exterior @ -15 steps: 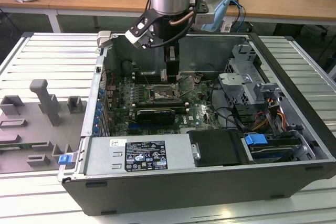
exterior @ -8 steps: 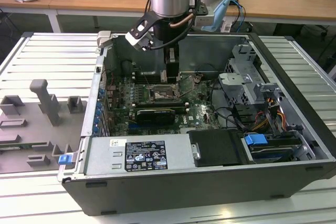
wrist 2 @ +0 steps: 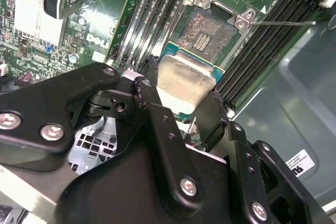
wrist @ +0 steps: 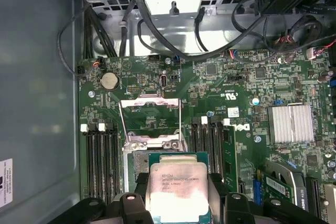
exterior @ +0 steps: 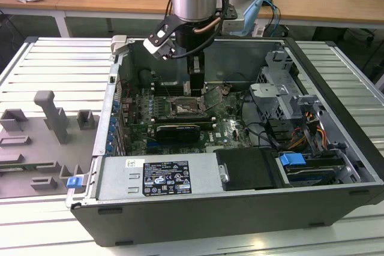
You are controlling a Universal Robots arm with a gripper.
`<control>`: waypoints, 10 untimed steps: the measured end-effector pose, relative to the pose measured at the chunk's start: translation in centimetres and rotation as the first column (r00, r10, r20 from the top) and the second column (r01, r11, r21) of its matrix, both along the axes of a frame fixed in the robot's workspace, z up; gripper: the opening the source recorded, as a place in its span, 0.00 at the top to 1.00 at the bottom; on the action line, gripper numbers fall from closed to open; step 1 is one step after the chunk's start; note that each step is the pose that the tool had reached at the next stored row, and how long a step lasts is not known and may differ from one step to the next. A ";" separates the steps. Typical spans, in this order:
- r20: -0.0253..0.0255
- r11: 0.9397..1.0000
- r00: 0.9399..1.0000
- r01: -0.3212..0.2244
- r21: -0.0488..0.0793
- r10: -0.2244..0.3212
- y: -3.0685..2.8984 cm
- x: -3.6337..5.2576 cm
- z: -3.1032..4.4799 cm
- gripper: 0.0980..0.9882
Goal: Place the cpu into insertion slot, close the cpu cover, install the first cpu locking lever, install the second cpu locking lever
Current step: 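Place the cpu into insertion slot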
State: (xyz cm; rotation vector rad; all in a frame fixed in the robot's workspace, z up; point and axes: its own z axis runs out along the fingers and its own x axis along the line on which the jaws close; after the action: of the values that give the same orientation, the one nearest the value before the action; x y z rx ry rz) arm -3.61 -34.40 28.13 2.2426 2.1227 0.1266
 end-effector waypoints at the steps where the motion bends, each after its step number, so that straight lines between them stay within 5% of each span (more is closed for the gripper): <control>1: 0.000 1.000 1.000 0.000 0.000 0.000 0.00 0.00 -0.07 0.52; 10: 0.000 1.000 1.000 0.000 0.000 0.000 0.02 0.00 -0.92 0.52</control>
State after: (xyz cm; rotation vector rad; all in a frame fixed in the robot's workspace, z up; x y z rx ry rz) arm -3.61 -34.38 27.20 2.2425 2.1227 0.1265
